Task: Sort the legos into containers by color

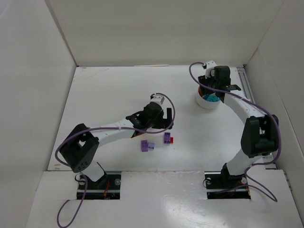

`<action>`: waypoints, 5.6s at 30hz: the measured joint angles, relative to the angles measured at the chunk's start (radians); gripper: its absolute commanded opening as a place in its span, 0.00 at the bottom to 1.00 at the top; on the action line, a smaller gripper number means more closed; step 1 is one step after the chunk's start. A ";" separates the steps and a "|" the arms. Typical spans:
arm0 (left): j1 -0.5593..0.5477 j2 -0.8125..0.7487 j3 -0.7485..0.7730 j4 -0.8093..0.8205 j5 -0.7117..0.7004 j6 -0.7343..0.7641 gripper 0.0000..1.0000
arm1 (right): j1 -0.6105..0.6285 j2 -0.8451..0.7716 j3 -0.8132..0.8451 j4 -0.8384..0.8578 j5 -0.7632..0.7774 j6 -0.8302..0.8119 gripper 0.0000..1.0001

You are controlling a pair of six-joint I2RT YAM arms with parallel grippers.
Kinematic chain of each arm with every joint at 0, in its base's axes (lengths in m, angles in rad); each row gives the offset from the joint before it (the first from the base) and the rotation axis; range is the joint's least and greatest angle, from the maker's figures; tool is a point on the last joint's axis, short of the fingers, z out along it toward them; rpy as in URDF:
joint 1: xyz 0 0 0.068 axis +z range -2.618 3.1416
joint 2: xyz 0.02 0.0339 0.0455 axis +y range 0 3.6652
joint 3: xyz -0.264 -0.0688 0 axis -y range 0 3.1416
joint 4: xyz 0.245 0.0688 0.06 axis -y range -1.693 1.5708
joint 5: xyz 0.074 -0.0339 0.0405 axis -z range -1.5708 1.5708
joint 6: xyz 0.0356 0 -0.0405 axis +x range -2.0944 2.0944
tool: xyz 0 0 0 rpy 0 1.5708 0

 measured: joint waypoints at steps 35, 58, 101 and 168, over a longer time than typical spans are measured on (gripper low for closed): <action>-0.375 0.157 0.032 -0.100 -0.037 -0.078 0.73 | -0.027 -0.517 -0.283 -0.121 0.046 -0.051 0.64; -0.322 0.284 0.169 -0.205 -0.336 -0.208 0.33 | -0.042 -0.543 -0.284 -0.160 0.088 -0.074 0.65; 0.074 -0.374 -0.105 0.372 0.792 0.061 0.11 | 0.592 -0.930 -0.604 0.173 -0.456 -0.461 0.74; 0.277 -0.524 -0.259 0.084 0.262 -0.043 1.00 | 0.294 -0.407 -0.239 0.130 0.036 -0.272 0.22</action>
